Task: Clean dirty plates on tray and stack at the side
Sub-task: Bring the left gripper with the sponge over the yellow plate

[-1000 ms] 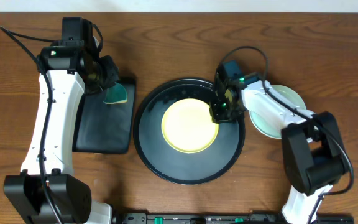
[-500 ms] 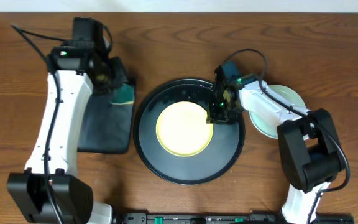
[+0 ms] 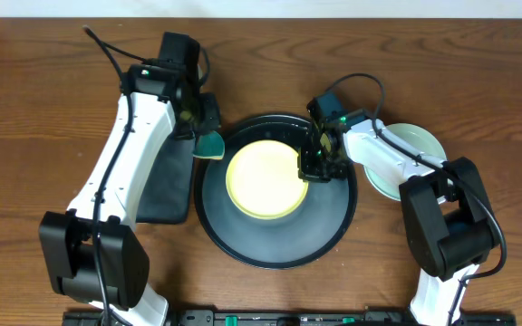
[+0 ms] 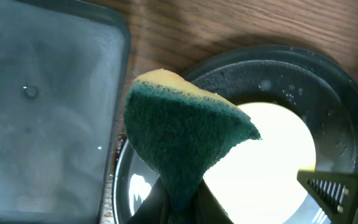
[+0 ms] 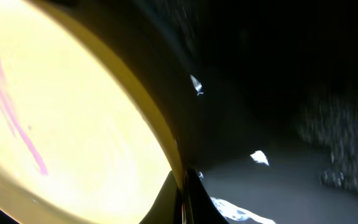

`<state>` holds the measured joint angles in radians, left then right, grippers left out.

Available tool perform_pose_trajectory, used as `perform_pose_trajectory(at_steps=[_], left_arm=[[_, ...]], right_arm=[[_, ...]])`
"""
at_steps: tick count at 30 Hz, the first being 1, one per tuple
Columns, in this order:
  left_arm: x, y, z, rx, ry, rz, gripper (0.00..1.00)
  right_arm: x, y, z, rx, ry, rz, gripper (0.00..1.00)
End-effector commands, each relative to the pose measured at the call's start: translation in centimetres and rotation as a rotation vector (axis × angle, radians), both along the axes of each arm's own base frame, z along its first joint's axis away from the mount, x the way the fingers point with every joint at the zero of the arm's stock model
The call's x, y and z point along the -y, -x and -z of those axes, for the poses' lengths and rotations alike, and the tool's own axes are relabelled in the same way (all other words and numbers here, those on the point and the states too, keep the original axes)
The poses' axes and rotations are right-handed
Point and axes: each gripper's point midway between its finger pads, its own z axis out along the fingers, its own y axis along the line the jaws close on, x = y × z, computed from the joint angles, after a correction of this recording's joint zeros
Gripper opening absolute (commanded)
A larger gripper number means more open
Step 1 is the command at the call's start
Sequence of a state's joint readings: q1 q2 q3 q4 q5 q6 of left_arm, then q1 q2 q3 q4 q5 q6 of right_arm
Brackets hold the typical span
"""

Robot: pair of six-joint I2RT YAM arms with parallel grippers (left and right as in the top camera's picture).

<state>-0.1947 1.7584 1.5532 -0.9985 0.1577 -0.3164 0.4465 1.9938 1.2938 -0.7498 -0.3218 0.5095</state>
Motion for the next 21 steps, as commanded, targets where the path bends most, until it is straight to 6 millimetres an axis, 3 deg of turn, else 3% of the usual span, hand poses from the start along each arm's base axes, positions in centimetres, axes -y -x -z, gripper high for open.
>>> perform_pose_trajectory(at_steps=[1, 5, 15, 21], left_arm=[[0.6, 0.2, 0.1, -0.004, -0.004, 0.023, 0.08], [1.8, 0.7, 1.1, -0.031, -0.010, 0.055, 0.07], [6.2, 0.4, 6.2, -0.085, -0.042, 0.220, 0.07], [6.5, 0.8, 9.9, -0.167, -0.067, 0.248, 0.07]], right_arm=[[0.0, -1.2, 0.1, 0.029, 0.009, 0.044, 0.01], [-0.4, -1.9, -0.1, 0.058, -0.006, 0.048, 0.01], [-0.7, -3.0, 0.3, 0.086, -0.011, 0.090, 0.01], [-0.8, -3.2, 1.3, 0.074, -0.011, 0.108, 0.01]])
